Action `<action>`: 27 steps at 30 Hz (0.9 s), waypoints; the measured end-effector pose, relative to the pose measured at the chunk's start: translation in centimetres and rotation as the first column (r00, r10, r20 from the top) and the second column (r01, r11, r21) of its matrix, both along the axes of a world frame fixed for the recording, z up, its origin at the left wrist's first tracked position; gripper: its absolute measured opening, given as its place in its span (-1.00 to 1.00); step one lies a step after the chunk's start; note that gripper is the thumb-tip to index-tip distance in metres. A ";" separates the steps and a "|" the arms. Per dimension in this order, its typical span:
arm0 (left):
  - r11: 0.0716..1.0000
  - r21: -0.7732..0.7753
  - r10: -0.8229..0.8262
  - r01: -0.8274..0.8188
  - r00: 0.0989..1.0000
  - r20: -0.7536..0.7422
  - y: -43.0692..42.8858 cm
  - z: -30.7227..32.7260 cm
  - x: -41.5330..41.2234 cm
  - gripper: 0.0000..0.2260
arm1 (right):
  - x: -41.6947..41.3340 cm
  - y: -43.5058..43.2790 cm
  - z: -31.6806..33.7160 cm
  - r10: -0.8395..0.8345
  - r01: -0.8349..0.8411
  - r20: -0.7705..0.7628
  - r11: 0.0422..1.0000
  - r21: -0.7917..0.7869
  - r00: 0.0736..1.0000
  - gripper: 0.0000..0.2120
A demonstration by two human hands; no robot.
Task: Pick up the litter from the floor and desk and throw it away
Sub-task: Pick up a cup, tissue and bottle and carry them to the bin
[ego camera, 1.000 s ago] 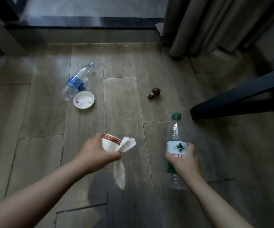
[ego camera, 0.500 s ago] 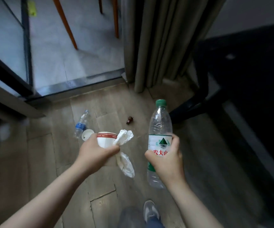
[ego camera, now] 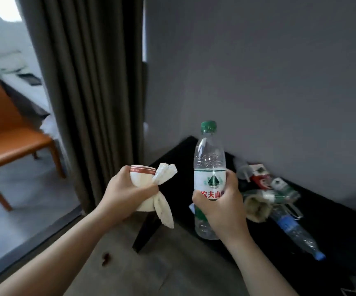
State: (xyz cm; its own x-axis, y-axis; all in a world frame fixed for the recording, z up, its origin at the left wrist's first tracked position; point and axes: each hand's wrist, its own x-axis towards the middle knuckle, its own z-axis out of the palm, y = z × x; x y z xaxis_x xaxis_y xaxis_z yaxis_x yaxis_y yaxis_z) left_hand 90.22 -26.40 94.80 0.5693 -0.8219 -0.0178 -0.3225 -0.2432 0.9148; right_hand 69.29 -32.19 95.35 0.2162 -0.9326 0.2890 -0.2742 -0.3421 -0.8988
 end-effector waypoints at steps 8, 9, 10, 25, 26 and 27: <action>0.884 -0.198 -0.401 0.423 0.905 0.143 -3.8 14.2 -18.9 -0.49 | -19.6 3.8 13.3 -0.350 0.365 0.104 0.899 -0.244 0.931 -0.58; 0.856 -0.213 -0.446 0.471 0.882 0.155 -4.0 15.2 -21.6 -0.52 | -22.2 4.5 14.3 -0.399 0.414 0.110 0.870 -0.268 0.910 -0.58; 0.827 -0.227 -0.487 0.514 0.857 0.168 -4.1 16.2 -24.4 -0.58 | -24.9 5.4 15.4 -0.449 0.466 0.125 0.838 -0.283 0.885 -0.57; 0.234 -0.416 -0.914 0.879 0.344 0.214 3.6 22.1 -70.5 -0.59 | -64.0 26.5 22.6 -0.896 0.867 0.192 0.302 -0.397 0.400 -0.54; 0.202 -0.416 -0.924 0.887 0.313 0.219 4.2 22.2 -73.0 -0.60 | -66.0 27.6 22.6 -0.905 0.877 0.200 0.276 -0.392 0.375 -0.54; 0.179 -0.417 -0.932 0.891 0.289 0.220 4.8 22.2 -75.3 -0.60 | -67.7 28.7 22.6 -0.911 0.887 0.210 0.257 -0.382 0.355 -0.56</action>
